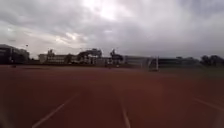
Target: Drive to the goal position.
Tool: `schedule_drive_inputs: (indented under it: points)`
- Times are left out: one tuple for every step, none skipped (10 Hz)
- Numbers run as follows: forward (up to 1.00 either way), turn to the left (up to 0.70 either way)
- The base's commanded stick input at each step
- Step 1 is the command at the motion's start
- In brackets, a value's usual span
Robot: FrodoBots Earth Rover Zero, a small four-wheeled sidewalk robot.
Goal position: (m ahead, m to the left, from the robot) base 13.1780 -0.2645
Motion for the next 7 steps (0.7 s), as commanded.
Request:
schedule_drive_inputs:
  points:
    - [0.70,0.00]
    - [0.70,0.00]
    - [0.70,0.00]
    - [0.70,0.00]
    - [0.70,0.00]
    - [0.70,0.00]
    - [0.70,0.00]
